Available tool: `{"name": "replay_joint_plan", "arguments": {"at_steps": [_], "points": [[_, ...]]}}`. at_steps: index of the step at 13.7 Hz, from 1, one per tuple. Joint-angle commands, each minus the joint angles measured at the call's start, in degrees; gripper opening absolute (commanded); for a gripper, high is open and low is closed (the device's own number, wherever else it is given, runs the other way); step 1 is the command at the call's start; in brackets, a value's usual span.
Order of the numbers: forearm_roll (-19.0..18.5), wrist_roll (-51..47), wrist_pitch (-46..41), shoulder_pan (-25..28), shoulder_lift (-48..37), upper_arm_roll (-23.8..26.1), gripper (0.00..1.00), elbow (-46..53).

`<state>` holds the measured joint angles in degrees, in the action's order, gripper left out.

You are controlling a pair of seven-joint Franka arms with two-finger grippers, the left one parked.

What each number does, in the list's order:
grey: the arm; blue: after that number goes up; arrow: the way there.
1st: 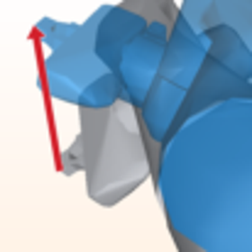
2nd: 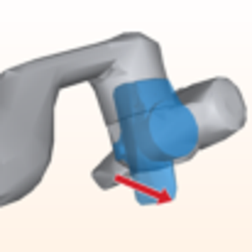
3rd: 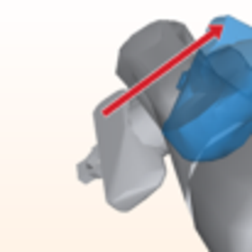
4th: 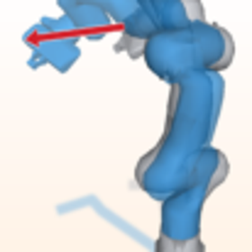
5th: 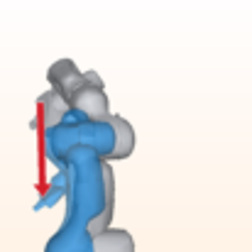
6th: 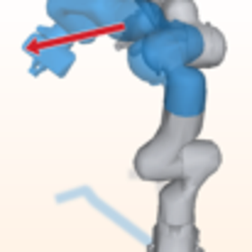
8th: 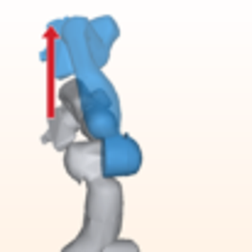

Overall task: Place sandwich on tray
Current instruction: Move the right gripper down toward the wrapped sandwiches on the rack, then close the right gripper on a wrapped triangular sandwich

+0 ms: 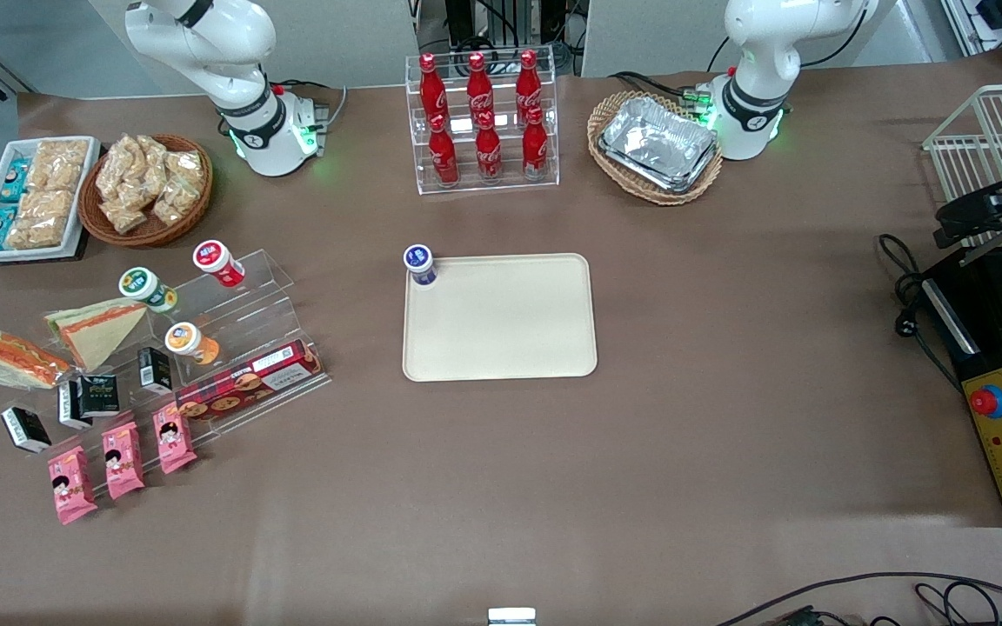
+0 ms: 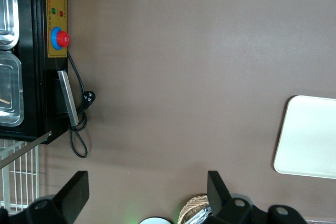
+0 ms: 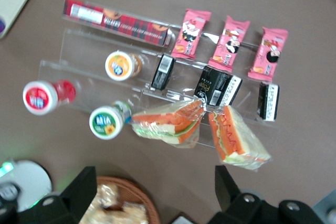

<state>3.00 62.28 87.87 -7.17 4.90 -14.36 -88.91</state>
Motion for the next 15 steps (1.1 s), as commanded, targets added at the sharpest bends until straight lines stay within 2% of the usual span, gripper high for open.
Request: {"name": "replay_joint_plan", "arguments": {"at_steps": [1, 5, 9, 11, 15], "points": [[0.17, 18.45, 3.08, -2.67, 1.87, -0.05, 1.00, -1.09], [-0.62, 41.47, 14.14, -3.73, 5.11, -0.14, 1.00, -3.63], [-0.80, 46.33, 21.70, -5.57, 8.20, -0.31, 1.00, -4.86], [-3.07, 48.72, 25.49, -5.40, 7.94, -0.23, 1.00, -7.58], [-3.35, 49.51, 26.73, -7.06, 7.67, -0.23, 1.00, -11.36]]}}
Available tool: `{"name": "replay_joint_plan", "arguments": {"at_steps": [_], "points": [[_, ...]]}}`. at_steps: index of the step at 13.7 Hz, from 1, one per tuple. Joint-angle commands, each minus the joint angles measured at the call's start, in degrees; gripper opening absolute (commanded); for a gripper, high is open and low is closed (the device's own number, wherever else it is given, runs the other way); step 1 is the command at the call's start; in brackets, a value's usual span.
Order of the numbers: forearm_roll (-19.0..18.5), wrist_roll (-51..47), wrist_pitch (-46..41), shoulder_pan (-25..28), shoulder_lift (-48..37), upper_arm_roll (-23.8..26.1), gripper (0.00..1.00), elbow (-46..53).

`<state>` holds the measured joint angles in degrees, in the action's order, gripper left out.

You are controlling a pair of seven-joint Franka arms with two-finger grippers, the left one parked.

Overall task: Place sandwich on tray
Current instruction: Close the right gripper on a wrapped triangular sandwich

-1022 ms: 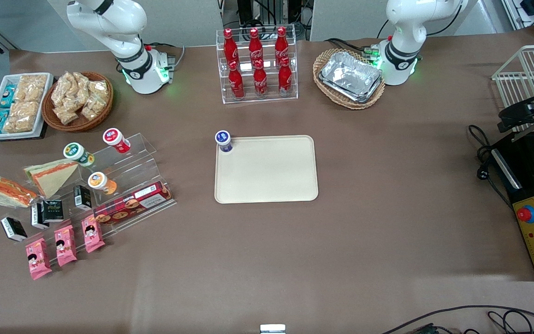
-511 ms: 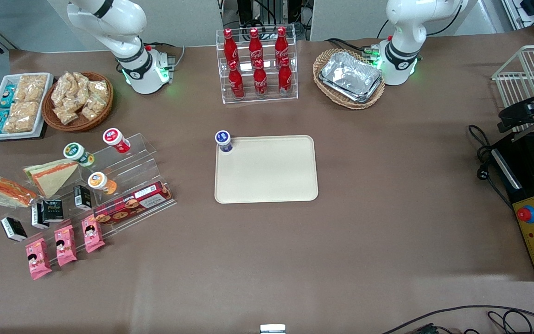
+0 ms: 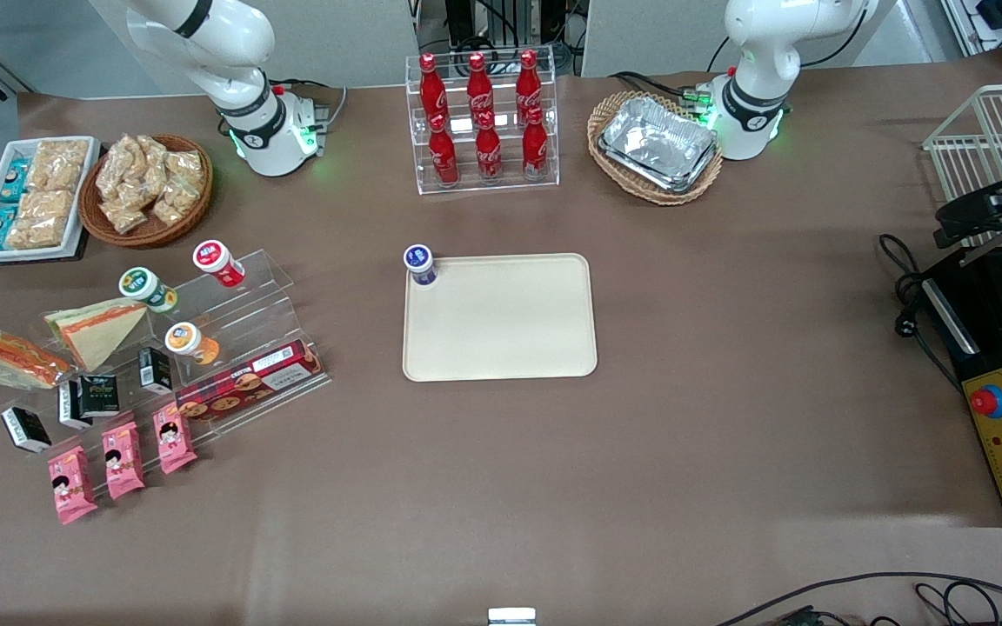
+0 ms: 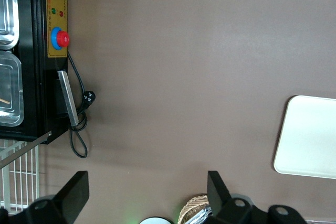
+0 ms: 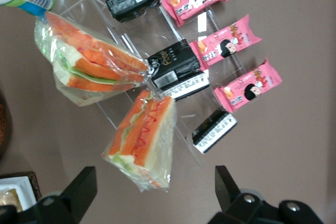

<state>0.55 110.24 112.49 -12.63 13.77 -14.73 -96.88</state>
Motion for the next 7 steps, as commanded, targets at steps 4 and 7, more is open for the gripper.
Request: {"name": "replay_joint_plan", "arguments": {"at_steps": [4, 7], "points": [[-0.72, 1.46, 3.08, -1.87, -1.99, 0.14, 1.00, -6.91], [-0.72, 1.46, 6.33, -2.57, -2.69, 0.14, 1.00, -9.55]]}}
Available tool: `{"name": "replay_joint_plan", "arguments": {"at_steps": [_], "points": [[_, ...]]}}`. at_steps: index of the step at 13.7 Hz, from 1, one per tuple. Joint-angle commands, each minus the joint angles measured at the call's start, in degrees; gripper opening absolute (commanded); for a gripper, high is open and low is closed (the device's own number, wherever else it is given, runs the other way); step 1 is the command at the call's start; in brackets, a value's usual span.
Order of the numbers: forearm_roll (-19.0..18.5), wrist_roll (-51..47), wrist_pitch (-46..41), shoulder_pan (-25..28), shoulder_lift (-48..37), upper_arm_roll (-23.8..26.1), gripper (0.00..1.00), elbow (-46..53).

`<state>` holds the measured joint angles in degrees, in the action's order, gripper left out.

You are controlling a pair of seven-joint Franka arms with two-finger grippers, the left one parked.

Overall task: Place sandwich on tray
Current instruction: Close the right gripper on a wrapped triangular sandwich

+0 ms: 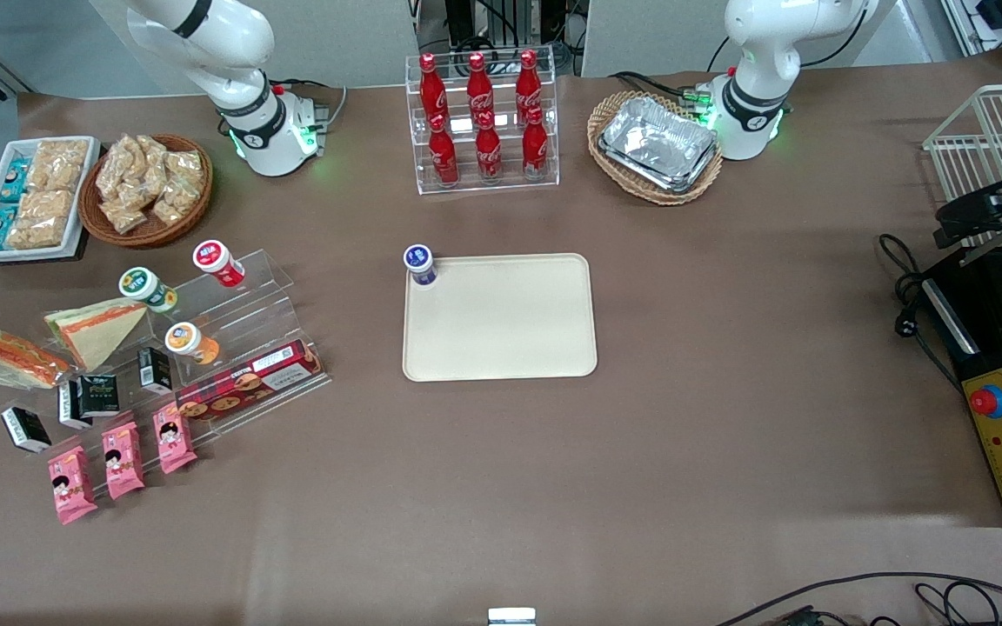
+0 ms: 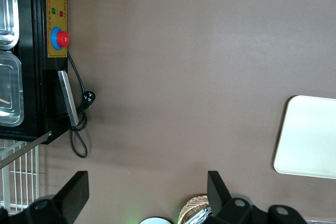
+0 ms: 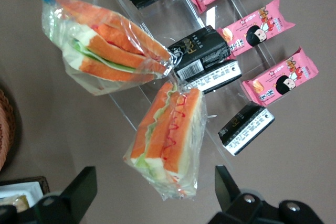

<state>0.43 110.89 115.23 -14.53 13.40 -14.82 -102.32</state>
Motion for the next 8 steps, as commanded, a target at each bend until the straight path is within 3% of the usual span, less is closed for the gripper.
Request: {"name": "replay_joint_plan", "arguments": {"at_steps": [1, 8], "points": [[-0.61, 0.91, 5.17, -0.68, -2.59, 0.23, 1.00, -5.42], [-0.08, 0.82, 10.45, -0.59, -3.30, 0.32, 1.00, -10.26]]}}
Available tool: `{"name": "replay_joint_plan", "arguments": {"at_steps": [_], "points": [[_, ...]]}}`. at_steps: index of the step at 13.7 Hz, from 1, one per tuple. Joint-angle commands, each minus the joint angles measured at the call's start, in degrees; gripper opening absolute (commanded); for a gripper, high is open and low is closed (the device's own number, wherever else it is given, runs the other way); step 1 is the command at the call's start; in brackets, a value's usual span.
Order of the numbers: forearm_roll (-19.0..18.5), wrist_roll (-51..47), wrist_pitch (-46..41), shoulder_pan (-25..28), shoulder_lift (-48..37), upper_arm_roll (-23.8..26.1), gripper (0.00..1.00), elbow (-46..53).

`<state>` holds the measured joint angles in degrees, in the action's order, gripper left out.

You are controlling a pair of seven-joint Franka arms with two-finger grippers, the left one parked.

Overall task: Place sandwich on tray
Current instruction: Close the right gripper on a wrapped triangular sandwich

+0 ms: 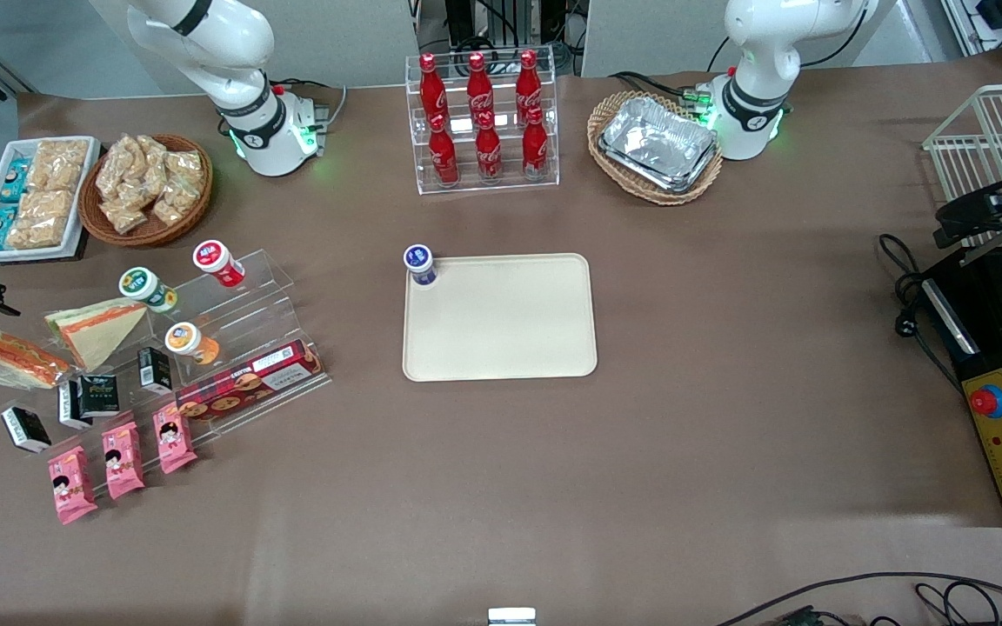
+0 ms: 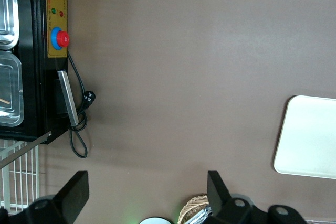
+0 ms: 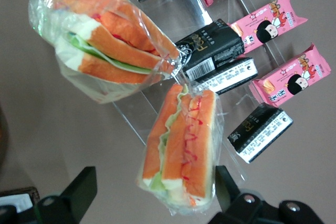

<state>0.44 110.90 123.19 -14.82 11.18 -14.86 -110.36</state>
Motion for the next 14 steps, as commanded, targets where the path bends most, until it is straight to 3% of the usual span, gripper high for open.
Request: {"name": "replay_joint_plan", "arguments": {"at_steps": [1, 5, 7, 10, 12, 14], "points": [[0.09, 0.81, 2.93, -0.30, -0.55, 0.36, 1.00, -2.14], [0.53, 0.81, 6.18, 0.14, 1.65, 0.45, 0.95, -1.79], [0.53, 0.81, 6.10, 0.23, 1.92, 0.53, 0.73, -1.61], [0.36, 0.63, 5.40, 0.93, 1.92, 0.71, 0.32, -0.38], [-0.08, 0.72, 2.69, 1.02, 1.74, 0.80, 0.18, 1.54], [-0.26, 0.90, -1.61, 1.28, 1.83, 0.80, 0.18, 5.23]]}}
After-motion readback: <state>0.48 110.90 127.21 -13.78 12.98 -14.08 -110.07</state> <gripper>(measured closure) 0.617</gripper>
